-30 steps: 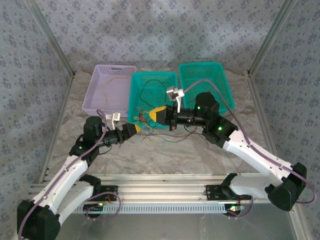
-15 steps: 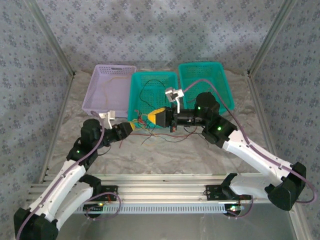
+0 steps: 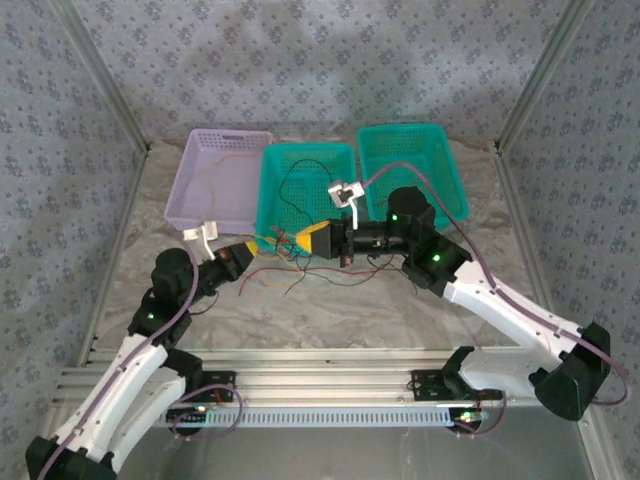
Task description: Untangle the cables
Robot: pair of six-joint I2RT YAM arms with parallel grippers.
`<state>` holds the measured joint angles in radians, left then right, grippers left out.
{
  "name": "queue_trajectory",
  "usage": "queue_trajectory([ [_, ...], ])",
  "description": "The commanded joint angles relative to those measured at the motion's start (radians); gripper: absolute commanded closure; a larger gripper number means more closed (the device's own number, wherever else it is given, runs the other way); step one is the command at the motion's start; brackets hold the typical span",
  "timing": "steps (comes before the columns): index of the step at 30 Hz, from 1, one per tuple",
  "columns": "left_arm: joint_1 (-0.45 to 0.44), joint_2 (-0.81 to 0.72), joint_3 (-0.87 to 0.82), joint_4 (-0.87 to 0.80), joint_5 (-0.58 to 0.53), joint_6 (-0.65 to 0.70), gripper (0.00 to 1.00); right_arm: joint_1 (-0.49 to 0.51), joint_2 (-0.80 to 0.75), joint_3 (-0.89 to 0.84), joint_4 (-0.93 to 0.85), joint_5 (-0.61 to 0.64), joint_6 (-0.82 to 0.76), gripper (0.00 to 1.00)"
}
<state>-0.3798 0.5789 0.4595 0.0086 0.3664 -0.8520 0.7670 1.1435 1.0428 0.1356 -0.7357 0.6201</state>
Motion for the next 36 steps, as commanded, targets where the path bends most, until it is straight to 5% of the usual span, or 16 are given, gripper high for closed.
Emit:
queue_trajectory([
  [1, -0.005, -0.046, 0.073, -0.098, -0.035, 0.051, 1.0, -0.043, -0.059, -0.025, -0.031, 0.025, -0.023, 1.0],
  [15, -0.001, -0.128, 0.314, -0.413, -0.065, 0.196, 1.0, -0.208, -0.216, -0.131, -0.302, 0.214, -0.088, 1.0],
  [31, 0.0, -0.08, 0.592, -0.544, -0.181, 0.353, 1.0, -0.476, -0.369, -0.276, -0.687, 0.473, -0.012, 1.0],
  [36, 0.001, -0.045, 0.658, -0.587, -0.213, 0.399, 1.0, -0.514, -0.419, -0.297, -0.816, 0.645, -0.019, 1.0],
])
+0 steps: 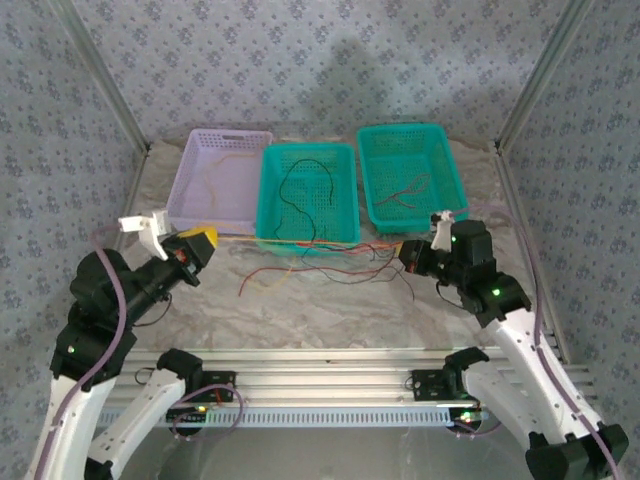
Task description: Untangle the cables
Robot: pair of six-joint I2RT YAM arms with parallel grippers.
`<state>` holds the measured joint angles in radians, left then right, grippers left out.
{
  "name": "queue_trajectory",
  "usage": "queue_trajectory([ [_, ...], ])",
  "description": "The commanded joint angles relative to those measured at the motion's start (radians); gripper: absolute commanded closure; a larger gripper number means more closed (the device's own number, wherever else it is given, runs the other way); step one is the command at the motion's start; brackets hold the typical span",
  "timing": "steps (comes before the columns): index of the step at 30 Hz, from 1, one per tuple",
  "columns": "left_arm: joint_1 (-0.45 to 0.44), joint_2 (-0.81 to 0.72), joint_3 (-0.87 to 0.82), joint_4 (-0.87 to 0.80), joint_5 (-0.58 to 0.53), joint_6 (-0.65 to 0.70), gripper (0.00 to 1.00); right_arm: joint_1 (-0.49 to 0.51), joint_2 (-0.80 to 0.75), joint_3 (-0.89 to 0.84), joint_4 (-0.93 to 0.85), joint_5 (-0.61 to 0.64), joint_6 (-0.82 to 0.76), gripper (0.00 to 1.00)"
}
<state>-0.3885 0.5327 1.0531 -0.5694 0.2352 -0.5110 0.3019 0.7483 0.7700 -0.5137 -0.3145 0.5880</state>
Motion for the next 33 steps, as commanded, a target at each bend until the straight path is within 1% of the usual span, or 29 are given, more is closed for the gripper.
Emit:
queue_trajectory([
  [1, 0.01, 0.006, 0.073, -0.012, -0.088, 0.062, 1.0, -0.058, -0.035, -0.029, -0.18, 0.243, 0.012, 1.0],
  [3, 0.01, 0.017, 0.088, -0.012, -0.1, 0.073, 1.0, -0.084, -0.054, -0.046, -0.199, 0.271, 0.007, 1.0],
  [6, 0.01, 0.045, 0.134, -0.046, -0.164, 0.12, 1.0, -0.146, -0.059, -0.051, -0.265, 0.335, 0.025, 1.0],
  [8, 0.01, 0.071, 0.178, -0.077, -0.213, 0.154, 1.0, -0.201, -0.071, -0.066, -0.272, 0.331, 0.033, 1.0],
  [9, 0.01, 0.082, 0.196, -0.084, -0.238, 0.169, 1.0, -0.234, -0.075, -0.078, -0.268, 0.309, 0.033, 1.0],
  [10, 0.01, 0.089, 0.208, -0.083, -0.253, 0.181, 1.0, -0.26, -0.073, -0.086, -0.261, 0.283, 0.033, 0.93],
  [11, 0.01, 0.099, 0.22, -0.082, -0.266, 0.189, 1.0, -0.292, -0.068, -0.095, -0.253, 0.247, 0.033, 0.81],
  [12, 0.01, 0.112, 0.229, -0.081, -0.273, 0.192, 1.0, -0.316, -0.063, -0.102, -0.249, 0.223, 0.033, 0.76],
  [13, 0.01, 0.124, 0.24, -0.081, -0.274, 0.196, 1.0, -0.331, -0.063, -0.109, -0.236, 0.198, 0.033, 0.73],
  [15, 0.01, 0.139, 0.244, -0.06, -0.256, 0.185, 1.0, -0.352, -0.068, -0.135, -0.192, 0.136, 0.033, 0.63],
  [16, 0.01, 0.144, 0.243, -0.049, -0.244, 0.178, 1.0, -0.357, -0.071, -0.143, -0.176, 0.111, 0.05, 0.6],
  [17, 0.01, 0.149, 0.242, -0.036, -0.234, 0.168, 1.0, -0.36, -0.08, -0.146, -0.158, 0.079, 0.054, 0.6],
  [19, 0.009, 0.162, 0.245, -0.023, -0.214, 0.159, 1.0, -0.359, -0.102, -0.146, -0.152, 0.073, 0.049, 0.57],
  [21, 0.01, 0.173, 0.246, -0.008, -0.195, 0.151, 1.0, -0.36, -0.137, -0.153, -0.105, 0.069, 0.05, 0.46],
  [22, 0.01, 0.179, 0.245, 0.0, -0.184, 0.147, 1.0, -0.356, -0.148, -0.161, -0.093, 0.057, 0.049, 0.41],
  [23, 0.01, 0.184, 0.244, 0.007, -0.171, 0.142, 1.0, -0.349, -0.154, -0.174, -0.035, 0.016, 0.05, 0.36],
  [25, 0.01, 0.199, 0.243, 0.016, -0.145, 0.127, 1.0, -0.321, -0.155, -0.205, 0.053, -0.074, 0.052, 0.32],
  [27, 0.01, 0.216, 0.235, 0.029, -0.108, 0.114, 1.0, -0.243, -0.148, -0.234, 0.153, -0.11, 0.053, 0.29],
  [28, 0.01, 0.22, 0.229, 0.039, -0.101, 0.106, 1.0, -0.194, -0.14, -0.239, 0.182, -0.104, 0.049, 0.28],
  [30, 0.01, 0.231, 0.229, 0.047, -0.105, 0.106, 1.0, -0.072, -0.109, -0.224, 0.181, -0.021, -0.009, 0.27],
  [33, 0.01, 0.264, 0.242, 0.054, -0.174, 0.17, 1.0, 0.054, -0.06, -0.186, 0.149, 0.082, -0.065, 0.27],
])
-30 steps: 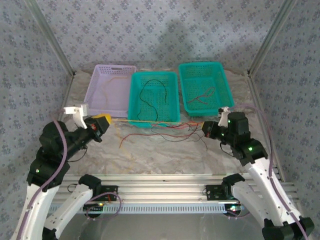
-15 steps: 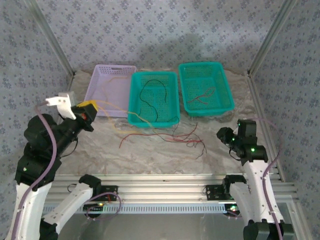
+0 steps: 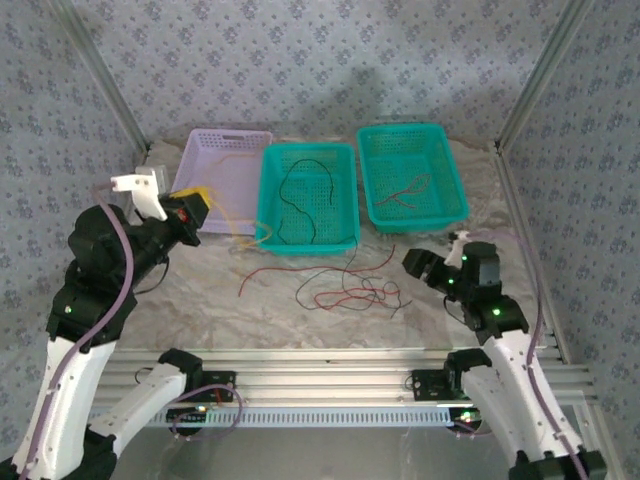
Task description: Untangle the cables
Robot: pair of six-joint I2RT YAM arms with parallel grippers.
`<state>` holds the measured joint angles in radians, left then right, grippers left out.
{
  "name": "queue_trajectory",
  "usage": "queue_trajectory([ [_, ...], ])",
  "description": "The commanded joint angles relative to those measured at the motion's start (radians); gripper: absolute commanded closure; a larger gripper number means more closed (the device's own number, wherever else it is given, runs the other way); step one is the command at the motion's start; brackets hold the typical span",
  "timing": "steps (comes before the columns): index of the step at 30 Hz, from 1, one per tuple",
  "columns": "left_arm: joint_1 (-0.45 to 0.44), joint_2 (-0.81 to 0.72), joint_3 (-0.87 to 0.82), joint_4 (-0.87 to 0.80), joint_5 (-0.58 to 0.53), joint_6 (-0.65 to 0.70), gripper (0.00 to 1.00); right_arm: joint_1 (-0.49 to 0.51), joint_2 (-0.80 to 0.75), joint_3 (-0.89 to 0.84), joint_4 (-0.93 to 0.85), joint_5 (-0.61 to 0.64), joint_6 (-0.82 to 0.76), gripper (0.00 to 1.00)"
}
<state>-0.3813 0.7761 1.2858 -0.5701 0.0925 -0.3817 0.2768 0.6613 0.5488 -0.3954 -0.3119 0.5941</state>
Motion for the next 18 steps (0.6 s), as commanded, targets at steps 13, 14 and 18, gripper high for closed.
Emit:
queue_trajectory([
  [13, 0.097, 0.393, 0.188, 0.197, -0.271, 0.196, 1.0, 0.229, 0.187, 0.041, -0.014, 0.293, -0.073, 0.27],
  [14, 0.116, 0.42, 0.21, 0.194, -0.271, 0.195, 1.0, 0.241, 0.199, 0.035, -0.011, 0.308, -0.067, 0.27],
  [18, 0.168, 0.504, 0.29, 0.181, -0.271, 0.2, 1.0, 0.264, 0.223, 0.005, 0.018, 0.312, -0.048, 0.27],
])
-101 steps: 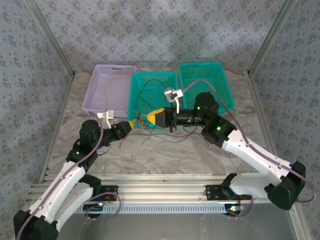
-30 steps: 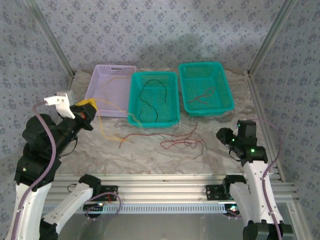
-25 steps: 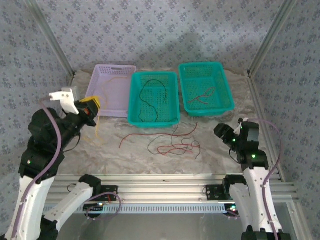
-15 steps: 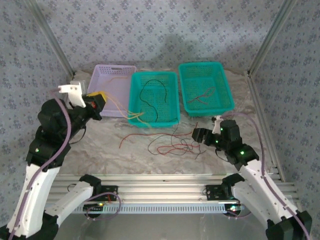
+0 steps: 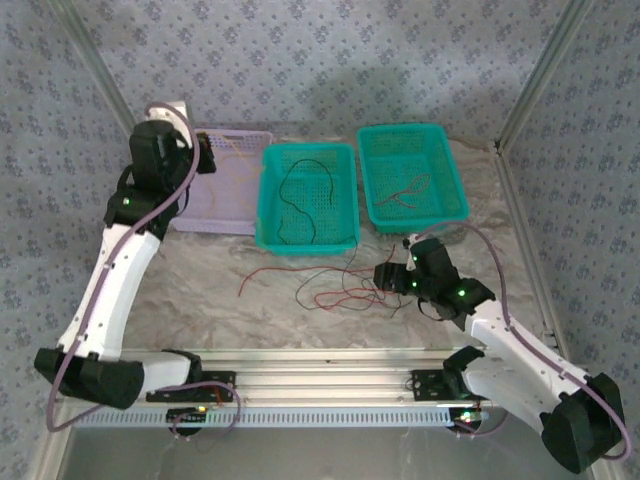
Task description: Untangle the cables
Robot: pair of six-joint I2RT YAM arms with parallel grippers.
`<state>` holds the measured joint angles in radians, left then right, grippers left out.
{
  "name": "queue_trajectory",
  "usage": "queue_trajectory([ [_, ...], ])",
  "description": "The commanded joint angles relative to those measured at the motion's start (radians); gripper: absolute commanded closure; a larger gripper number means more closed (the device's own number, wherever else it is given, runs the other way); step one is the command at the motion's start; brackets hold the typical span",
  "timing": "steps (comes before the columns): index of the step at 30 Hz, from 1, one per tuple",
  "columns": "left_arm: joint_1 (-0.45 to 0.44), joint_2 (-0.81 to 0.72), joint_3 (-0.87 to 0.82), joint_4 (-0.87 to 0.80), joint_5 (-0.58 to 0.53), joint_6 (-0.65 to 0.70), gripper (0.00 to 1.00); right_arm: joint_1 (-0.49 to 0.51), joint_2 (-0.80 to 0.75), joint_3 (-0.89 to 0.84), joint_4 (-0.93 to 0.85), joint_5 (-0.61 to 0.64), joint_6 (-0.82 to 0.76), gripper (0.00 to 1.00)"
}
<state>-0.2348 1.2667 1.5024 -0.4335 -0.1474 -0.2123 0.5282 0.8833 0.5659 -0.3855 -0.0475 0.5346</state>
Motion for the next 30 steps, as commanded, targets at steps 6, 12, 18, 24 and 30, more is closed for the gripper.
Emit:
queue_trajectory([
  [6, 0.056, 0.073, 0.148, 0.053, -0.08, 0.068, 1.0, 0.025, -0.005, -0.034, 0.046, 0.028, 0.008, 0.27],
  [12, 0.112, 0.197, 0.209, 0.079, -0.047, 0.062, 1.0, 0.049, 0.023, -0.028, 0.054, 0.017, -0.003, 0.28],
  [18, 0.165, 0.336, 0.236, 0.129, -0.024, 0.041, 1.0, 0.086, 0.015, -0.034, 0.068, 0.017, -0.007, 0.28],
  [24, 0.184, 0.461, 0.246, 0.12, -0.002, 0.01, 1.0, 0.115, 0.018, -0.057, 0.076, 0.048, 0.0, 0.28],
  [30, 0.185, 0.502, 0.125, 0.16, 0.014, -0.057, 1.0, 0.131, 0.097, -0.053, 0.083, 0.104, 0.013, 0.28],
])
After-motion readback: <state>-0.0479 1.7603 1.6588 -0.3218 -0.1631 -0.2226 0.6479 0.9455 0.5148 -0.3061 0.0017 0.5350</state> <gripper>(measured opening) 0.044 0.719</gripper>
